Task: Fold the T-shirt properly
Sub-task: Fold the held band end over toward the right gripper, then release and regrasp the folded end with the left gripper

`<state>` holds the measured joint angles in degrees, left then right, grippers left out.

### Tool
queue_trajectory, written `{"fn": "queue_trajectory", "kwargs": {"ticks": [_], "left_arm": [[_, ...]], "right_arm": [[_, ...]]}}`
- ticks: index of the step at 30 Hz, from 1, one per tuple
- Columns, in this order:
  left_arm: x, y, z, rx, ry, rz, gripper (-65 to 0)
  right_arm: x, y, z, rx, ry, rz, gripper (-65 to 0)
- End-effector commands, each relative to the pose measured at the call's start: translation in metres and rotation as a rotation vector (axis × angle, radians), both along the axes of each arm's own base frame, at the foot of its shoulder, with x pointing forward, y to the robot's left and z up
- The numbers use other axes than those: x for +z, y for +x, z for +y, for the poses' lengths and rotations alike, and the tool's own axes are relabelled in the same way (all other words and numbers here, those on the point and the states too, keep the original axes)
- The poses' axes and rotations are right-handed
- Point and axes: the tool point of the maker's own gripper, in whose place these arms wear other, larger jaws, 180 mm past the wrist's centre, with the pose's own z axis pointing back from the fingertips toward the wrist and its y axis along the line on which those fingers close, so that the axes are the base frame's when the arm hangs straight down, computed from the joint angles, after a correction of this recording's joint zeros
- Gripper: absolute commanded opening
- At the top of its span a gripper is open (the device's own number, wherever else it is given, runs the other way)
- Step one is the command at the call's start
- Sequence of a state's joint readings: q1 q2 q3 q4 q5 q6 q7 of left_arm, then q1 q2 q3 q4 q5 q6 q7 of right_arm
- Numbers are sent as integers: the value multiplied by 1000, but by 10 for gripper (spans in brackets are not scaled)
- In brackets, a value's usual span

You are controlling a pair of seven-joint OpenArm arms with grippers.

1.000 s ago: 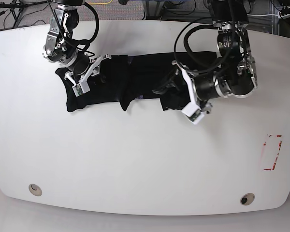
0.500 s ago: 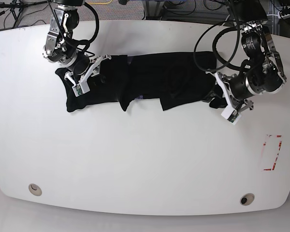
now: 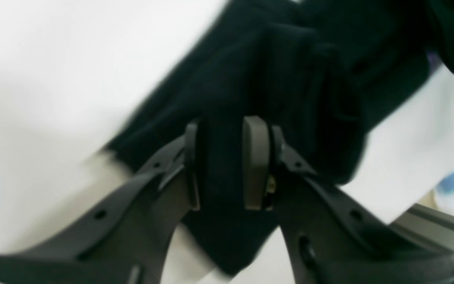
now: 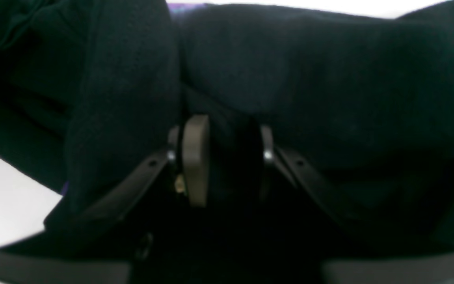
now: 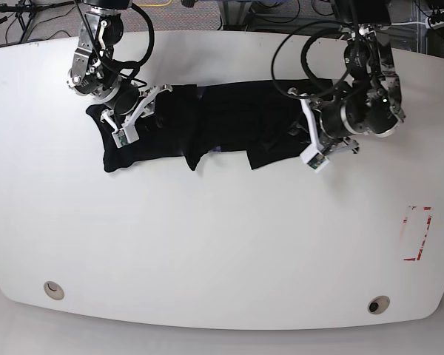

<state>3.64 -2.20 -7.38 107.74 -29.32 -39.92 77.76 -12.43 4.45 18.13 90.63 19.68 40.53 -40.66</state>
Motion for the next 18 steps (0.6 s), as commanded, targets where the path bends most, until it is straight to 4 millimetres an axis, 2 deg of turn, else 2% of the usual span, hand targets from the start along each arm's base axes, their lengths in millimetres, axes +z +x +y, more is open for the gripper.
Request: {"fn": "queue_trajectory", "kwargs": {"ticks": [1, 4, 9, 13, 18], "left_arm": [[-5, -1, -26, -64, -27, 12, -518], [-24, -12, -54, -163, -27, 84, -518], [-34, -19, -90, -293, -29, 128, -518], [-23, -23, -116, -356, -56, 99, -517], [10, -18, -130, -393, -71, -20, -517]], "right_arm": [[-18, -17, -7, 28, -81, 97, -485], [-18, -17, -7, 28, -81, 97, -485], [-18, -17, -7, 28, -81, 99, -485], [-18, -17, -7, 28, -81, 99, -485], [-19, -18, -7, 28, -81, 100, -485]]}}
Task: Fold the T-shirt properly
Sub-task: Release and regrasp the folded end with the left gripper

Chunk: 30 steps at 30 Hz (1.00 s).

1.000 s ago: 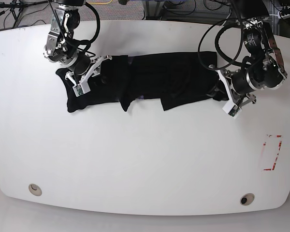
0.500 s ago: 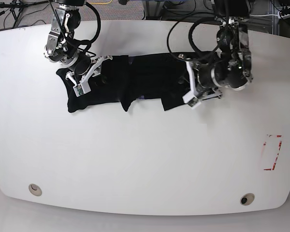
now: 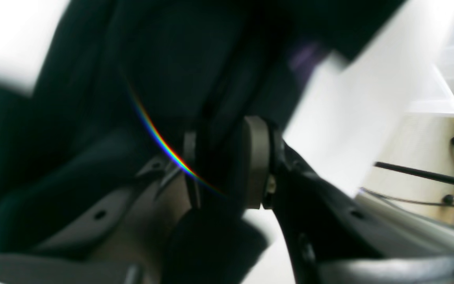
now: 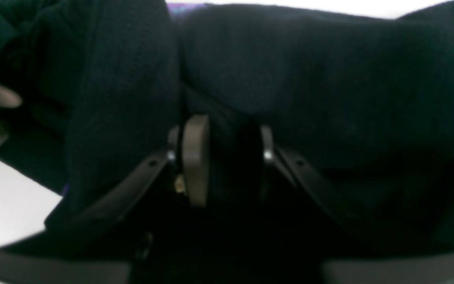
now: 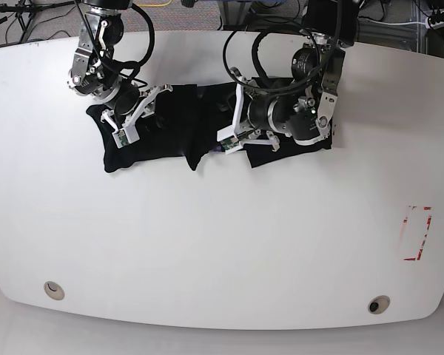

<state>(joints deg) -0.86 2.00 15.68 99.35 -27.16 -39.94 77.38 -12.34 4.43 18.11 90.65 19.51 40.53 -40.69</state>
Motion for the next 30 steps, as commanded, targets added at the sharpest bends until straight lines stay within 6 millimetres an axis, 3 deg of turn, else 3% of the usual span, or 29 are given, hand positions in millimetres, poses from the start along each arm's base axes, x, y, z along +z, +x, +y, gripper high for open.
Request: {"fn": "queue_trajectory", "kwargs": {"ticks": [1, 5, 8, 15, 20, 30], "left_arm": [[36, 14, -7, -5, -57, -119, -517], [56, 17, -7, -5, -73, -192, -517], [55, 22, 7, 27, -54, -198, -517], [40, 40, 87, 281, 8, -169, -517], [32, 38, 137, 425, 29, -169, -517], [5, 16, 160, 440, 69, -100, -519]], "right_arm": [[-19, -18, -7, 27, -78, 101, -485], [-19, -18, -7, 26, -75, 100, -485], [-19, -19, -7, 26, -75, 102, -485], [-18, -18, -6, 26, -75, 98, -485], [-18, -18, -6, 26, -75, 97, -485], [-17, -17, -6, 26, -75, 95, -485]]}}
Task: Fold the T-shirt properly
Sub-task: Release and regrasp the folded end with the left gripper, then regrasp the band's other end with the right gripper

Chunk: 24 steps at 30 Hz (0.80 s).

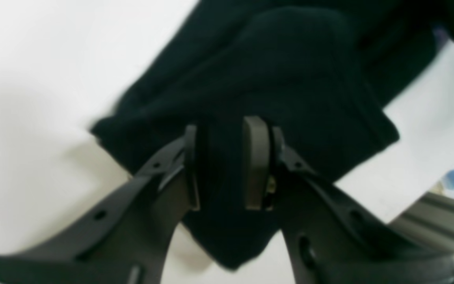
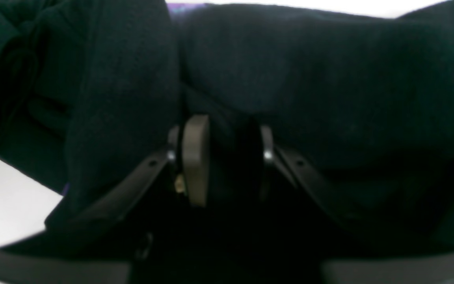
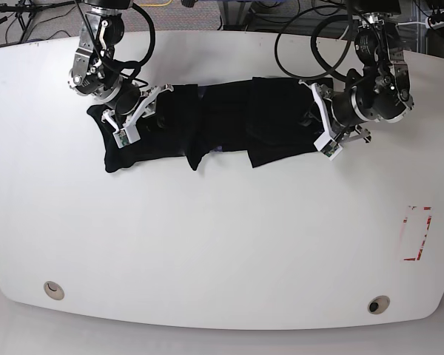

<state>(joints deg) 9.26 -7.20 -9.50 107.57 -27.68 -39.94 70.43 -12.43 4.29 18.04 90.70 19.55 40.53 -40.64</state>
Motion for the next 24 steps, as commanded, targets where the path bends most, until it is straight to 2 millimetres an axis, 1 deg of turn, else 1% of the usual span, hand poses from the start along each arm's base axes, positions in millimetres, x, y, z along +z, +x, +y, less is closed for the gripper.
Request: {"fn": "queue_trajectory", "kwargs": {"ticks": [1, 6, 10, 13, 17, 18, 20, 22, 23, 24], "left_arm": [[-1, 3, 4, 13, -13, -6, -521], [-21, -1, 18, 92, -60, 34, -521], [-41, -2, 20, 132, -108, 76, -521], [-60, -10, 27, 151, -117, 134, -521], [-67, 0, 31, 178, -141, 141, -521], [-70, -1, 33, 184, -146, 149, -521], [-75, -2, 38, 195, -145, 158, -521], [-80, -4, 46, 204, -139, 168, -521], [-82, -5, 48, 207, -137, 173, -521], [-84, -5, 50, 214, -140, 177, -521]], "right_arm": [[-17, -17, -8, 26, -78, 95, -485], [-17, -17, -8, 27, -80, 97, -485], [-14, -15, -8, 28, -82, 87, -485], [-3, -11, -8, 33, -96, 53, -480], [17, -4, -9, 53, -140, 14, -471], [22, -2, -9, 56, -148, 5, -460], [35, 0, -6, 60, -143, -13, -406], [52, 4, -14, 28, -141, -38, -311], [57, 6, -17, 17, -141, -49, -284], [70, 11, -27, -12, -144, -74, -203]]}}
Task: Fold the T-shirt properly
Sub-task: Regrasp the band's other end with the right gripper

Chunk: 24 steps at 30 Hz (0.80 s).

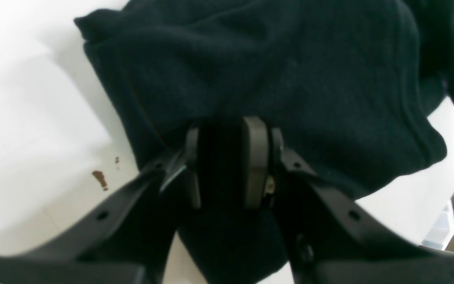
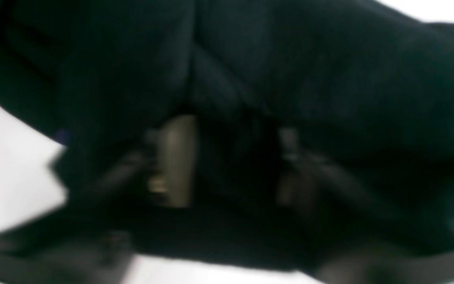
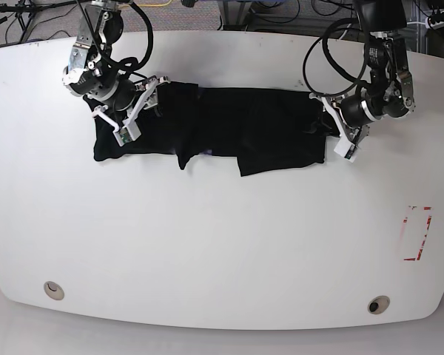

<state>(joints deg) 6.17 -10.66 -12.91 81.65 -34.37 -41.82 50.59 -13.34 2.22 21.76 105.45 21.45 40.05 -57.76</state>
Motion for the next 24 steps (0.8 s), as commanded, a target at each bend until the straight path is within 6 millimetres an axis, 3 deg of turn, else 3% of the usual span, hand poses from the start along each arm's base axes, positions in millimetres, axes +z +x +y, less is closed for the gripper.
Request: {"fn": "queue_trajectory", "kwargs": {"ticks": [1, 3, 4, 8, 11, 17, 24], "left_arm": [[-32, -25, 29, -8, 155, 143, -521], [-32, -24, 30, -6, 156, 142, -519], [-32, -24, 30, -6, 156, 142, -519], [-31, -24, 36, -6, 168, 139, -519], [-31, -24, 38, -6, 172, 140, -519], [-30, -24, 39, -6, 174, 138, -519], [-30, -24, 39, -5, 174, 138, -519]], "right_arm": [[40, 21, -20, -49, -11, -119, -146], [49, 23, -34, -88, -6, -128, -30], [52, 23, -38, -101, -4, -130, -2], [71, 25, -81, -241, 33, -169, 0], [74, 22, -105, -322, 52, -171, 0], [59, 13, -140, -408, 92, -97, 0], [27, 8, -139, -432, 224, -14, 0]]}}
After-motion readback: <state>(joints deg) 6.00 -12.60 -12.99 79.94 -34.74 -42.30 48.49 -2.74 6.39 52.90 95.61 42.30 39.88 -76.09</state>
